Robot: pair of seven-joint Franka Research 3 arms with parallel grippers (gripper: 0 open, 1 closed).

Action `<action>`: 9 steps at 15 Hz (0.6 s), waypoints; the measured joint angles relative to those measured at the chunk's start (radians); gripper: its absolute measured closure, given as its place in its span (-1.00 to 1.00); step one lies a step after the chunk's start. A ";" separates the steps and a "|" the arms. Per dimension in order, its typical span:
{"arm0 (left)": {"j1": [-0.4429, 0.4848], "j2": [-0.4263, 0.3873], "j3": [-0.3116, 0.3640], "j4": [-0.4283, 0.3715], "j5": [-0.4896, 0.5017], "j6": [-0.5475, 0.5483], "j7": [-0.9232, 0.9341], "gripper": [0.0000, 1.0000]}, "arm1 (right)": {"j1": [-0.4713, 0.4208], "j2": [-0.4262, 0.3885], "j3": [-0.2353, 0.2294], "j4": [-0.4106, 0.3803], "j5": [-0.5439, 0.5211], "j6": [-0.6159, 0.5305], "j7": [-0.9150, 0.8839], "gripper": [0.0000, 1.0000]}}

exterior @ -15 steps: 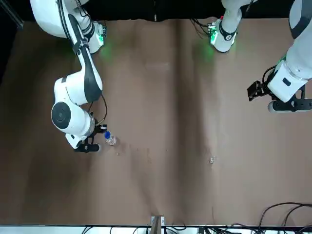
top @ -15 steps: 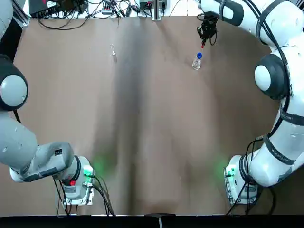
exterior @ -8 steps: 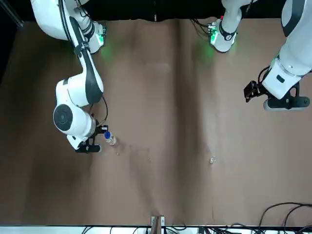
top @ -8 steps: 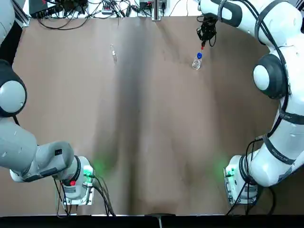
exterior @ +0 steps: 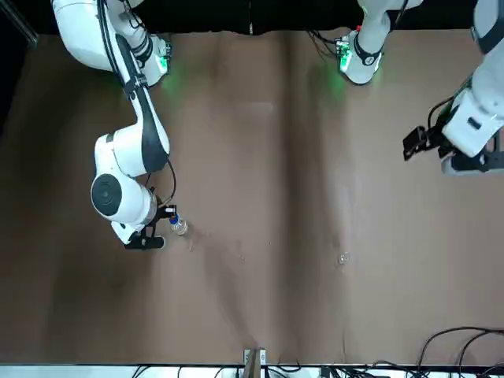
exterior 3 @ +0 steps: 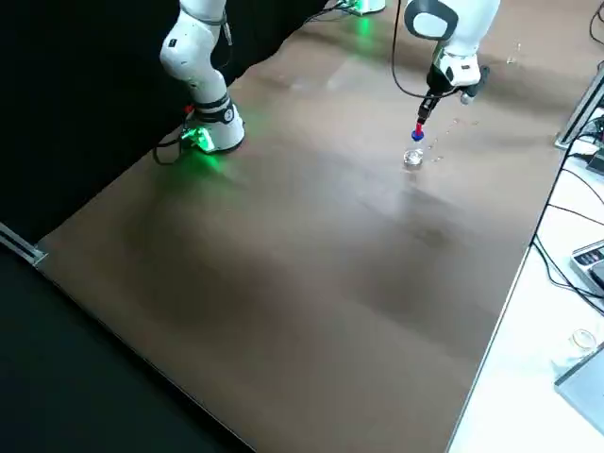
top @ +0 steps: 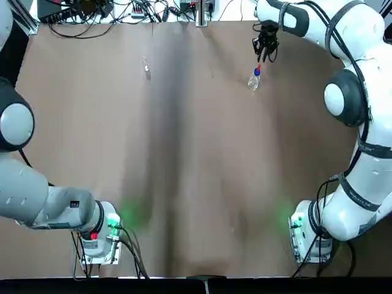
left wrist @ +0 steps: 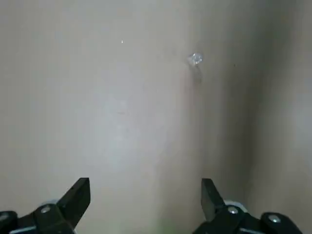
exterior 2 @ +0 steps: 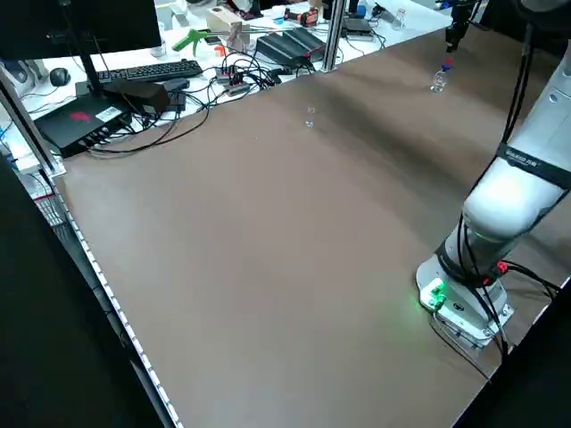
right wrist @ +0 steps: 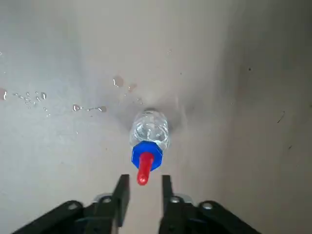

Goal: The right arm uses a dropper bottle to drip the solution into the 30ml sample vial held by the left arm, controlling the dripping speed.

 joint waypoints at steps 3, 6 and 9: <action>-0.051 -0.056 0.075 -0.015 -0.014 -0.043 0.030 -1.00 | 0.000 0.000 0.000 0.003 0.000 0.000 0.000 -0.16; -0.050 -0.087 0.079 -0.039 -0.014 -0.047 0.033 -1.00 | 0.000 -0.005 -0.002 0.013 0.000 0.001 -0.001 -0.52; -0.051 -0.085 0.079 -0.045 -0.014 -0.046 0.033 -1.00 | -0.009 -0.046 -0.011 0.025 -0.001 -0.006 -0.003 -0.52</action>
